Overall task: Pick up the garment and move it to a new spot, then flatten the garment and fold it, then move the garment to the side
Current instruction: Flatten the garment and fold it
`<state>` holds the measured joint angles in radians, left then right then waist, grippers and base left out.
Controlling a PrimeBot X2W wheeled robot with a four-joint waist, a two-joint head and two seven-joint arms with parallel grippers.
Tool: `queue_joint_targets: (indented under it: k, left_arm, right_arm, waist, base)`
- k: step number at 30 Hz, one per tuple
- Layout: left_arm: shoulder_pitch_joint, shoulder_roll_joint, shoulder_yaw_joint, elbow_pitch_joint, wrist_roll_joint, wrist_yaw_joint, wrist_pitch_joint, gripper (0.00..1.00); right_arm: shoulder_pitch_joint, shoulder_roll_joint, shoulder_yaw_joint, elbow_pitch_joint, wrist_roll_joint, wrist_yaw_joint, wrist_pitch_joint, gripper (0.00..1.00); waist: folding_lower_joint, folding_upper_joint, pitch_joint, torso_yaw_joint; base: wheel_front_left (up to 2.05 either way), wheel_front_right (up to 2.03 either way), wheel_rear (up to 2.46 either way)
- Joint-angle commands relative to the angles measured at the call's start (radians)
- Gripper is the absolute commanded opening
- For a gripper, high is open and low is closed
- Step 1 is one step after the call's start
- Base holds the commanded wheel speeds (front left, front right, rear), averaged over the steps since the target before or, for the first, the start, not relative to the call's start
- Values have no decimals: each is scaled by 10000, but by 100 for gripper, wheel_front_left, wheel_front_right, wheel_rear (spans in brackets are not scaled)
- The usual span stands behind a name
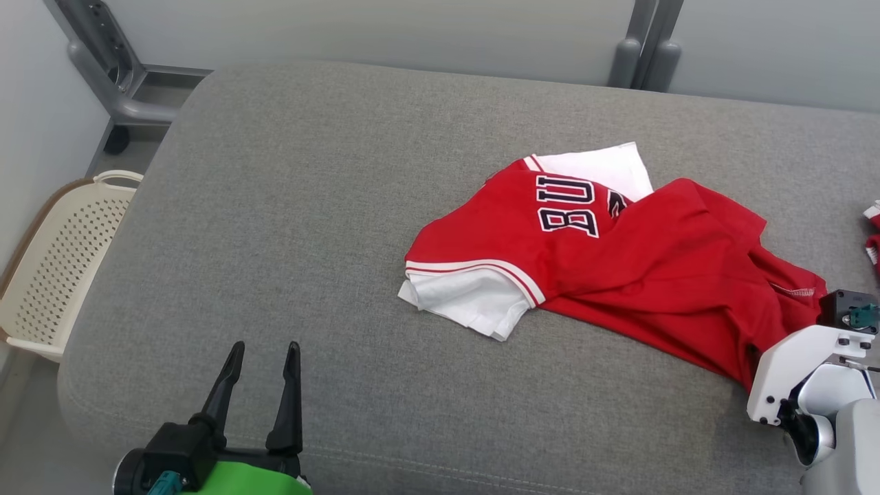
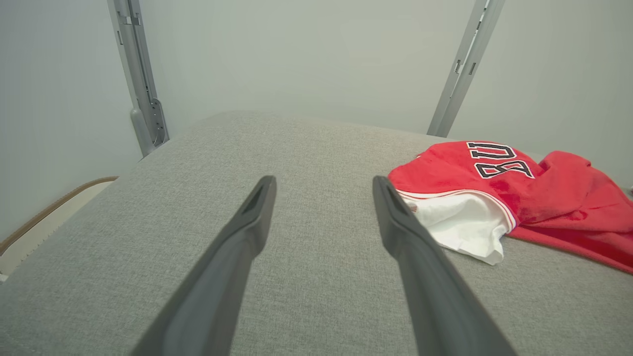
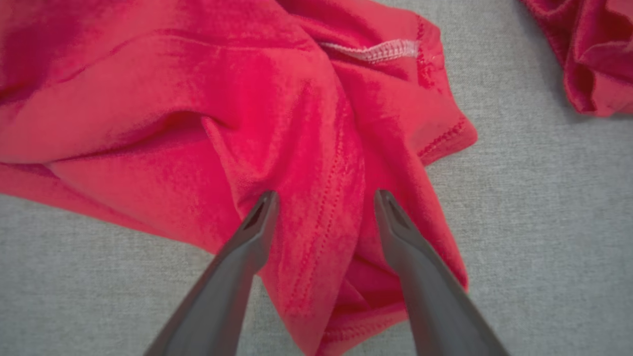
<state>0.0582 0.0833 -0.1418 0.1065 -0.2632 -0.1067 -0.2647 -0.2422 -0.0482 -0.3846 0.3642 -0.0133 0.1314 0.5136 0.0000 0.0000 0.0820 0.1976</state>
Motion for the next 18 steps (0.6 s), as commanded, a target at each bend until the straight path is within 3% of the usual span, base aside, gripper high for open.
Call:
queue_joint_targets:
  k: [1,2,5,6,7,18]
  left_arm:
    - [-166,7,52,20,-20,-47,7,100]
    - [-171,2,67,17,-17,-49,7,100]
    - [-188,-15,94,14,-1,-56,7,100]
    - [-199,-23,99,14,7,-57,7,100]
    - [-210,-28,103,17,19,-56,7,100]
    - [-152,-92,127,95,79,-39,7,100]
  right_arm:
    - [-143,-40,-45,165,14,-14,-84,47]
    - [-167,-42,-67,237,11,-14,-76,45]
    - [-227,-40,-73,411,26,-14,-124,23]
    - [-258,-42,-59,431,29,-14,-169,8]
    - [-276,-40,-25,454,39,-14,-209,0]
    - [153,-37,615,-394,277,-14,-290,0]
  waist:
    - [0,0,99,78]
    - [0,0,117,84]
    - [0,0,143,83]
    - [0,0,149,74]
    - [0,0,151,59]
    - [0,0,-59,-203]
  base:
    - [0,0,0]
    - [0,0,0]
    - [0,0,0]
    - [0,0,0]
    - [0,0,0]
    - [0,0,0]
